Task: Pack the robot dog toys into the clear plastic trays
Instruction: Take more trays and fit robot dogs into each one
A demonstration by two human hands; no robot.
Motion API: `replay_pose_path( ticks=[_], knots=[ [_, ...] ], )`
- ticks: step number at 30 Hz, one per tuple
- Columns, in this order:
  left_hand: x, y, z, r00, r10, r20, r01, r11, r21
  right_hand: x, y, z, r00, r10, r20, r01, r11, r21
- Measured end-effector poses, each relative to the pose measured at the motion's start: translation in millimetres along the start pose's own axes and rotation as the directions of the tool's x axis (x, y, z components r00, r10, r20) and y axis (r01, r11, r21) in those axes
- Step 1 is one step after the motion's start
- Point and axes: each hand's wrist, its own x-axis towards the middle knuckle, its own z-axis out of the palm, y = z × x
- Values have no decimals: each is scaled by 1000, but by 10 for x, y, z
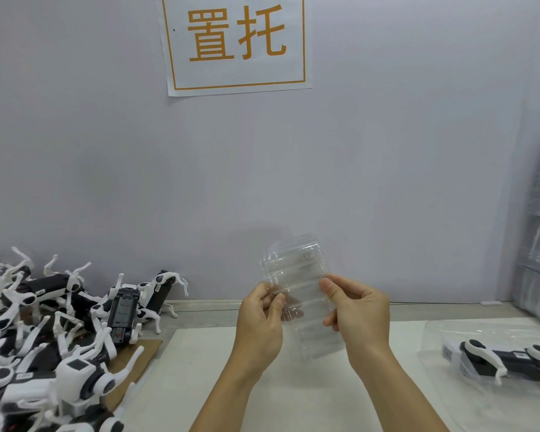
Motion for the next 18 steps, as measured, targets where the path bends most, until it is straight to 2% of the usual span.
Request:
replay_pose_path(
  ticks=[6, 8, 11, 13, 15, 17, 18],
  knots=[
    [53, -116, -72, 990, -58, -125, 56, 998, -25, 36, -36, -53, 999, -8, -49, 10, 998, 54],
    [92, -163, -153, 959, -116, -257, 83, 987, -138, 96, -80, -148, 991, -16, -133, 31, 993, 111],
    [160, -254, -392, 840, -342, -421, 135, 884, -448, 208, -158, -364, 975, -18, -220, 57, 984, 171],
    [165, -349, -549, 760, -491, -425, 194, 796, -573, 242, -189, -445, 975, -26, -222, 67, 982, 177],
    [148, -424, -595, 709, -598, -374, 244, 706, -665, 238, -205, -448, 976, -41, -215, 79, 981, 175],
    [108, -457, -551, 693, -651, -309, 344, 676, -652, 220, -218, -414, 979, -55, -197, 89, 982, 168],
    [88, -465, -520, 689, -667, -284, 440, 695, -568, 216, -225, -400, 980, -57, -189, 89, 982, 165]
  ],
)
